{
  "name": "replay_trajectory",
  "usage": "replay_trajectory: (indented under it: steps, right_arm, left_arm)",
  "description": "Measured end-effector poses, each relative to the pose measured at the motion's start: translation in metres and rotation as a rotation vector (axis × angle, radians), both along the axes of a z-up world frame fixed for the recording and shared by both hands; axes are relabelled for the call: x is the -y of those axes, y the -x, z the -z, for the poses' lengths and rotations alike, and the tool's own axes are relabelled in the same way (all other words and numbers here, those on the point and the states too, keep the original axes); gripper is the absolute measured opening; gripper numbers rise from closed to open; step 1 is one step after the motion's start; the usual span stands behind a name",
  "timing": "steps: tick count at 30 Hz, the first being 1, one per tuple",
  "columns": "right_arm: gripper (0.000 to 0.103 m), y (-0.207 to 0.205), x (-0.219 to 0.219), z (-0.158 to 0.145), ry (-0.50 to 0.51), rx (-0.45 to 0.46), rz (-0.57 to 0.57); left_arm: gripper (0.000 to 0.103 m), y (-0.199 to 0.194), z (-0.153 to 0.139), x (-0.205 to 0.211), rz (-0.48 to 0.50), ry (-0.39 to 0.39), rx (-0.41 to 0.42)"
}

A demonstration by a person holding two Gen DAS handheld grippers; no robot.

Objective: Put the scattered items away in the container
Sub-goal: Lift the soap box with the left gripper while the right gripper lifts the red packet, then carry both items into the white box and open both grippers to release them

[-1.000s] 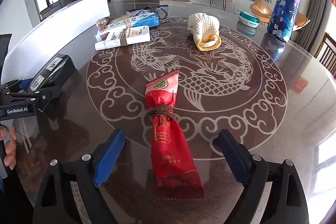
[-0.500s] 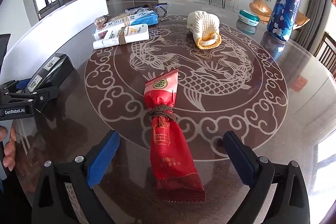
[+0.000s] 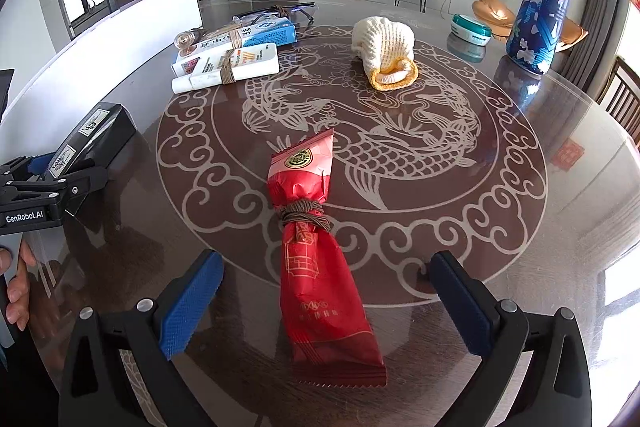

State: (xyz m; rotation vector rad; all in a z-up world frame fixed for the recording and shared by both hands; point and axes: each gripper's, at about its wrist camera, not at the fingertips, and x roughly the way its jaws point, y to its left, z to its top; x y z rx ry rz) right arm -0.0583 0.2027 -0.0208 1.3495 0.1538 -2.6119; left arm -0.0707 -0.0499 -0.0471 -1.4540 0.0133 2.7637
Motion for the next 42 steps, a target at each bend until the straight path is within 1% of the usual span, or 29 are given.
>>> replay_trajectory:
  steps: [3,5,7,9,10,12,13,14,15,16,17,20,22,25,27,30,33,36,39,42]
  right_arm:
    - [0.103,0.002,-0.001,-0.001,-0.002,0.027,-0.024]
    - [0.103,0.008,0.000,-0.003,-0.001,0.079,-0.066]
    - [0.103,0.015,0.000,-0.008,0.030,0.129,-0.116]
    - [0.103,0.020,0.004,-0.012,-0.001,0.151,-0.144]
    - [0.102,0.022,0.006,-0.013,-0.022,0.162,-0.161]
    - [0.082,0.024,0.011,-0.014,-0.038,0.188,-0.198]
    - [0.064,0.025,0.012,-0.013,-0.050,0.208,-0.211]
    - [0.053,0.025,0.014,-0.013,-0.076,0.204,-0.218]
    - [0.048,0.025,0.014,-0.014,-0.080,0.212,-0.225]
    - [0.031,0.025,0.013,-0.015,-0.084,0.217,-0.220]
    - [0.023,0.026,0.010,-0.016,-0.080,0.224,-0.211]
    - [0.023,0.025,-0.001,-0.026,-0.042,0.221,-0.183]
    - [0.023,0.022,-0.006,-0.034,-0.016,0.214,-0.172]
    - [0.023,0.021,-0.007,-0.041,0.008,0.225,-0.162]
    - [0.023,0.020,0.000,-0.052,0.014,0.213,-0.167]
    - [0.023,0.022,0.023,-0.077,0.051,0.170,-0.195]
    - [0.023,0.030,0.063,-0.109,0.107,0.120,-0.244]
    - [0.023,0.037,0.122,-0.141,0.154,0.076,-0.320]
    - [0.023,0.041,0.192,-0.166,0.213,0.042,-0.408]
    - [0.023,0.037,0.266,-0.181,0.256,0.017,-0.505]
  left_arm:
    - [0.103,0.002,0.000,0.001,0.014,0.000,0.004]
    - [0.103,0.006,-0.001,0.001,0.051,0.005,0.025]
    - [0.103,0.013,-0.002,0.002,0.082,0.008,0.082]
    - [0.103,0.020,-0.003,0.000,0.097,0.014,0.139]
    - [0.103,0.023,-0.003,0.000,0.101,0.015,0.154]
    - [0.102,0.024,-0.004,-0.004,0.112,0.020,0.153]
    - [0.090,0.024,-0.006,-0.005,0.119,0.020,0.137]
    - [0.071,0.022,-0.008,-0.007,0.121,0.019,0.120]
    - [0.062,0.022,-0.011,-0.008,0.121,0.018,0.108]
    - [0.058,0.021,-0.013,-0.009,0.121,0.020,0.106]
    - [0.058,0.020,-0.013,-0.010,0.121,0.021,0.107]
    - [0.058,0.009,-0.020,-0.009,0.126,-0.008,0.075]
    - [0.058,0.002,-0.028,-0.005,0.121,-0.043,0.055]
    - [0.058,-0.009,-0.040,0.004,0.117,-0.074,0.038]
    - [0.058,-0.016,-0.054,0.013,0.114,-0.091,0.019]
    - [0.058,-0.025,-0.085,0.036,0.103,-0.120,-0.030]
    - [0.058,-0.034,-0.120,0.075,0.064,-0.122,-0.083]
    - [0.058,-0.039,-0.142,0.131,-0.023,-0.120,-0.108]
    - [0.058,-0.042,-0.148,0.192,-0.138,-0.096,-0.105]
    - [0.058,-0.045,-0.139,0.248,-0.251,-0.097,-0.074]
